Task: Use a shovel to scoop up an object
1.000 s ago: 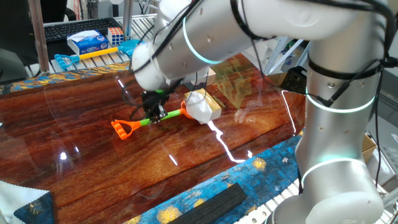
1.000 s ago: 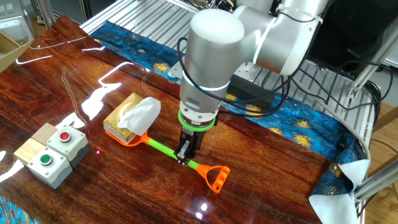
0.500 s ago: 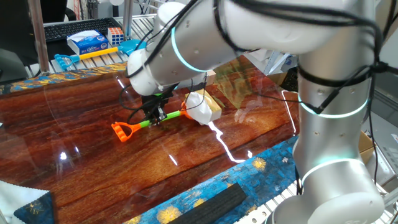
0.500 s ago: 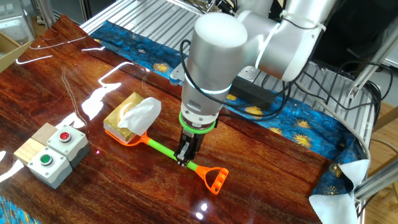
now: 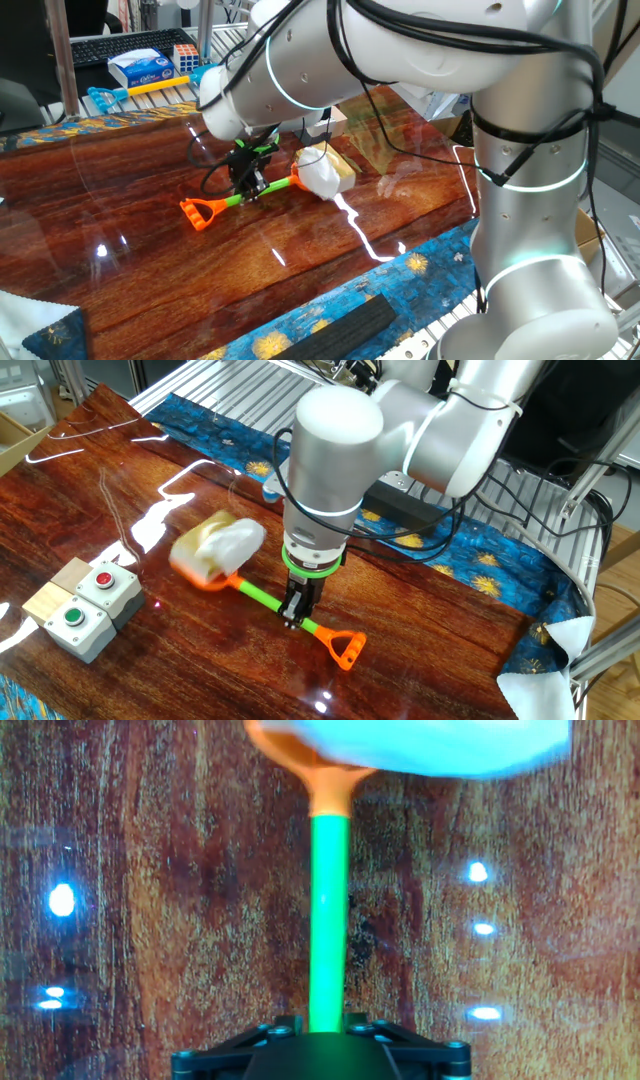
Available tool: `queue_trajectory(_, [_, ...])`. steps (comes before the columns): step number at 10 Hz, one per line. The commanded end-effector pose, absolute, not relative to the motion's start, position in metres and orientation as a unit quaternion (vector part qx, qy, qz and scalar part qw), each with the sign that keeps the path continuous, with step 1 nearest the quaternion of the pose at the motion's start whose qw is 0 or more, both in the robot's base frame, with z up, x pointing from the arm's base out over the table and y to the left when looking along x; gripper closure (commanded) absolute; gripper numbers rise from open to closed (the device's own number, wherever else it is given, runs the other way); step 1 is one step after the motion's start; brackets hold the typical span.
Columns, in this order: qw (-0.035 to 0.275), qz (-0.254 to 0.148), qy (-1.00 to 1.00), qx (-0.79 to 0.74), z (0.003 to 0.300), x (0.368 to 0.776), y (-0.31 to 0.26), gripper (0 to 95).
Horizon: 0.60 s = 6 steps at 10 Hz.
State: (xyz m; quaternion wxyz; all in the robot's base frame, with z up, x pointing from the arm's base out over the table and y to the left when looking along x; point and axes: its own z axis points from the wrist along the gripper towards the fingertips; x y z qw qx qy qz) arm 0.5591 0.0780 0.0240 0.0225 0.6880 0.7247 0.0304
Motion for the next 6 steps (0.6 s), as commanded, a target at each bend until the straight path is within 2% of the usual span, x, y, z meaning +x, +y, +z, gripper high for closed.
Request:
queue_trajectory(1, [0.025,0.03,0.724,0.689,0.0232,0.5587,0.0782,57.0])
queue_trajectory(2, [0.024,0.03,0.724,0.689,0.0232,0.5587,0.0782,57.0])
queue_trajectory(3, [0.022,0.029,0.723,0.69,0.0232,0.5591,0.0784,38.0])
queue_trajectory(6, [0.015,0.023,0.721,0.692,0.024,0.5644,0.0814,38.0])
